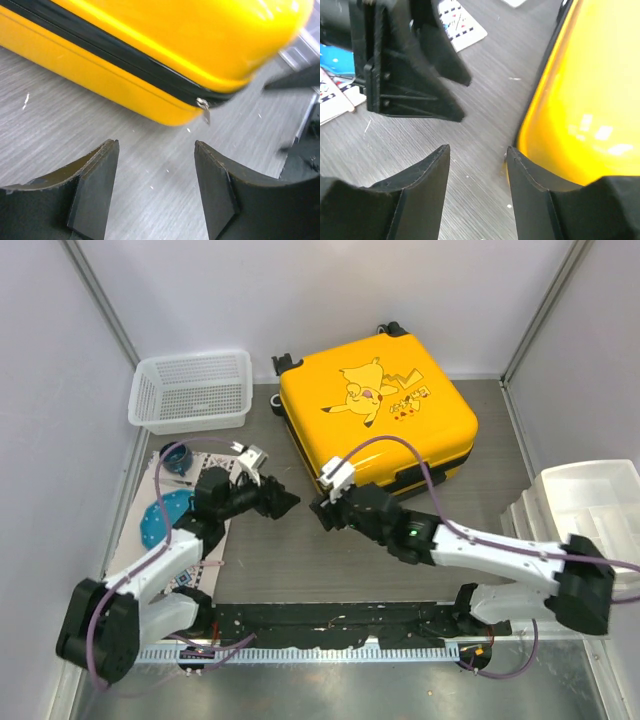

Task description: Open, take out, and arrange the luggage

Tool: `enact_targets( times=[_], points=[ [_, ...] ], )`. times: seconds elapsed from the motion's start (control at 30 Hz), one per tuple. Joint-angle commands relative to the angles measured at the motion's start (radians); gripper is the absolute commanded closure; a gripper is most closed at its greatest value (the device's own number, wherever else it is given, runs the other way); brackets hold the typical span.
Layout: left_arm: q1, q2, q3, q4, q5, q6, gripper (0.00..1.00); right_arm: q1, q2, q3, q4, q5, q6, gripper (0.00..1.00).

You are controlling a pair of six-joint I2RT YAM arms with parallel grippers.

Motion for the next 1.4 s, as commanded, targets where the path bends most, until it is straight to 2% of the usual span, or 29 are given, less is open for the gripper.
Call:
enact_targets(
  times=[0.0,0.03,0.1,0.17,0.2,0.27,0.3,0.4,0.5,0.7,0.9,1.0,1.1,1.23,1.37],
  points=[
    [-0.027,-0.154,-0.107,-0.025,0.026,0.145,0.32,-0.099,-0.326,-0.057,-0.113,-0.311,-0.133,0.43],
    [-0.054,-0.173,-0.143,-0.008,0.018,0.156,0.31,-0.137,-0.372,-0.083,-0.156,-0.378,-0.141,0.43],
    [-0.097,-0.193,-0.167,0.011,-0.043,0.196,0.27,-0.243,-0.442,-0.085,-0.292,-0.415,-0.163,0.43],
    [-0.165,-0.158,-0.180,0.057,-0.093,0.208,0.27,-0.314,-0.469,-0.083,-0.422,-0.489,-0.284,0.43],
    [-0.203,-0.139,-0.178,0.080,-0.111,0.210,0.27,-0.378,-0.506,-0.095,-0.440,-0.512,-0.321,0.43],
    [-0.239,-0.087,-0.167,0.155,-0.194,0.187,0.29,-0.415,-0.540,-0.138,-0.473,-0.510,-0.392,0.42],
    [-0.262,-0.028,-0.152,0.184,-0.214,0.176,0.30,-0.438,-0.560,-0.154,-0.484,-0.510,-0.474,0.42],
    [-0.308,0.078,-0.115,0.279,-0.252,0.183,0.32,-0.487,-0.574,-0.212,-0.487,-0.536,-0.582,0.41],
    [-0.349,0.151,-0.088,0.366,-0.280,0.225,0.32,-0.515,-0.549,-0.212,-0.495,-0.586,-0.618,0.42],
    [-0.352,0.221,-0.046,0.416,-0.340,0.237,0.40,-0.541,-0.482,-0.209,-0.501,-0.601,-0.677,0.41],
    [-0.355,0.241,-0.032,0.463,-0.308,0.245,0.47,-0.544,-0.433,-0.232,-0.434,-0.575,-0.705,0.41],
    [-0.357,0.246,-0.023,0.468,-0.311,0.245,0.54,-0.544,-0.393,-0.238,-0.392,-0.575,-0.716,0.41],
    [-0.357,0.251,-0.016,0.468,-0.314,0.242,0.65,-0.544,-0.350,-0.235,-0.362,-0.576,-0.722,0.42],
    [-0.357,0.257,-0.009,0.454,-0.308,0.245,0.90,-0.544,-0.306,-0.240,-0.331,-0.566,-0.736,0.43],
    [-0.355,0.255,-0.008,0.436,-0.337,0.240,1.00,-0.544,-0.282,-0.260,-0.303,-0.555,-0.770,0.44]
  ],
)
